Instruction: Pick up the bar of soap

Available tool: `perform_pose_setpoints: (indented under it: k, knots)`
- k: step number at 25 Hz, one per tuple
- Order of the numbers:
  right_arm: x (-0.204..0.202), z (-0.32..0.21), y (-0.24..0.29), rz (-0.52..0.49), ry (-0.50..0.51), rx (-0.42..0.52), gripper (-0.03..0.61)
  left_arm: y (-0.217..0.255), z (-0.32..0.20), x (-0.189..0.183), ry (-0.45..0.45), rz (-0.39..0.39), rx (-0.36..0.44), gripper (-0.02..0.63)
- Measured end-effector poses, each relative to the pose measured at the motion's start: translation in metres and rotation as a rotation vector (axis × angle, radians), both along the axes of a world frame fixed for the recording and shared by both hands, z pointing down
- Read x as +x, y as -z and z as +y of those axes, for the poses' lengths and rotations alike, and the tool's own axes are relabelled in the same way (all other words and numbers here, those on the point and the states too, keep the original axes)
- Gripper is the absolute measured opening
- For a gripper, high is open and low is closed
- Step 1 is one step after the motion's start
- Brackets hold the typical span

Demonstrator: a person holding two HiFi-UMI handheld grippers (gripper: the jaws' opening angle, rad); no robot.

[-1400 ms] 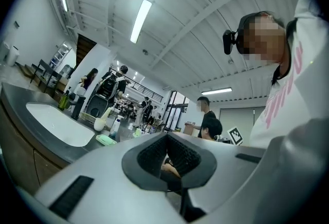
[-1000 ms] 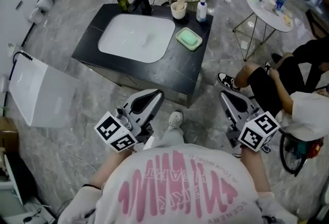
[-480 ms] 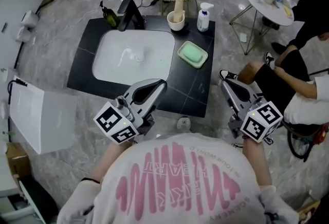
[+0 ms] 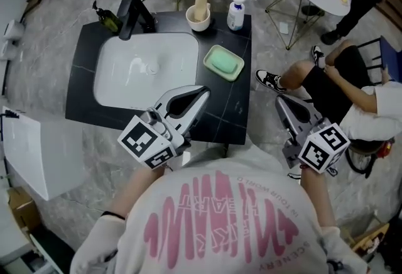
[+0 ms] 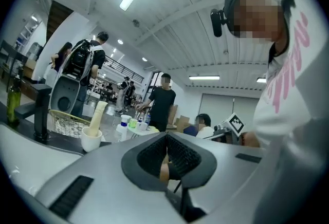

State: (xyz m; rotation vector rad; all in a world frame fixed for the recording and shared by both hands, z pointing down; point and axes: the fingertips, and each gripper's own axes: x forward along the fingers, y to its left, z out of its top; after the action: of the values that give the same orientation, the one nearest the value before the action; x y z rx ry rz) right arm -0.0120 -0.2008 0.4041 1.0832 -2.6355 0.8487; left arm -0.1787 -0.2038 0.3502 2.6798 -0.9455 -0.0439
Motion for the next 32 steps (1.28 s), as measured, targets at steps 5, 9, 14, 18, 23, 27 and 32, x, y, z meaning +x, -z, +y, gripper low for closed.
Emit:
perform_pose_setpoints:
  k: [5,9,14,18,23,27,32]
  knots:
    - [-0.003,-0.024,-0.004,0.029,0.072,0.001,0.012,-0.028,-0.034,0.016,0.015,-0.118,-0.069,0.074]
    - [0.006,-0.05,-0.003,-0.022,0.095,-0.014,0.012,-0.055,-0.058,0.03,0.035,-0.212,-0.165,0.153]
    - [0.022,-0.076,-0.01,-0.052,0.115,-0.027,0.012,-0.098,-0.088,0.046,0.052,-0.349,-0.288,0.276]
    - [0.031,-0.087,-0.017,-0.088,0.122,-0.044,0.012,-0.134,-0.105,0.043,0.075,-0.496,-0.368,0.325]
    - [0.046,-0.091,-0.028,-0.126,0.106,-0.064,0.012,-0.175,-0.11,0.044,0.017,-0.702,-0.489,0.371]
    - [0.059,-0.095,-0.035,-0.155,0.096,-0.076,0.012,-0.19,-0.116,0.053,-0.022,-0.733,-0.57,0.371]
    - [0.064,-0.094,-0.042,-0.204,0.087,-0.085,0.012,-0.197,-0.125,0.052,-0.061,-0.824,-0.622,0.417]
